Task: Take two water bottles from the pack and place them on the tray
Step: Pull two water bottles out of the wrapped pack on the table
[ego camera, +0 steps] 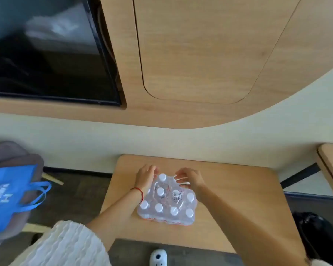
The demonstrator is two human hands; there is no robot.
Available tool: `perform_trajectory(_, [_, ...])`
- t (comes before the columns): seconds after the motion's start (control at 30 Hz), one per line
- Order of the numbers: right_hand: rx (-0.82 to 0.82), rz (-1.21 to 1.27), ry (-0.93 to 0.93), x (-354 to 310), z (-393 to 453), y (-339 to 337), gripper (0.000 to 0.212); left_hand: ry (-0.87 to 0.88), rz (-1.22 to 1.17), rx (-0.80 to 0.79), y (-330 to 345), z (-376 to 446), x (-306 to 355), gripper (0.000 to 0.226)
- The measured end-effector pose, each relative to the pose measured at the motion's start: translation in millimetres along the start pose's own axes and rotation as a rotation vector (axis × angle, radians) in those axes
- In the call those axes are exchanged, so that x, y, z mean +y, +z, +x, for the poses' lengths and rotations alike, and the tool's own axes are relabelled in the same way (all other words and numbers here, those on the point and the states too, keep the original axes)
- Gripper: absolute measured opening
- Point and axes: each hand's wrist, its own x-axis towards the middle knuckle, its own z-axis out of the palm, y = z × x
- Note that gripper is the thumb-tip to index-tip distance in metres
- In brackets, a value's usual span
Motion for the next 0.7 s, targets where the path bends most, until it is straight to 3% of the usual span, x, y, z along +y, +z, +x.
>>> perform_trajectory(0.1, [0.002,-0.109,0.051,30.2,25.6,9.2,0.024,-0.025,0.149,0.047,3.4,10.8,-43.1,0.012])
perform_trajectory(0.2, [-0.01,-0.437,0.005,62.6,49.5,20.1,0.019,0.013,0.32,0.003,9.7,21.8,-88.8,0.026])
perform_trajectory(0.3, [-0.053,-0.855,-0.215,82.5,72.6,25.6,0.032,0.111,0.607,-0.083,19.0,37.7,-119.6,0.063])
perform_trajectory(0.43, [-0.225,-1.304,-0.332,103.0,90.7,28.6,0.04,0.077,0.836,-0.145,29.8,47.2,-148.8,0.106])
perform_trajectory(0.53, [-0.234,-1.31,-0.389,107.9,94.6,29.4,0.036,0.062,0.889,-0.139,32.5,50.3,-153.2,0.116])
perform_trajectory(0.7, [-0.254,-0.945,-0.468,92.0,76.5,0.8,0.016,0.048,0.972,-0.159,33.2,50.7,-150.1,0.118])
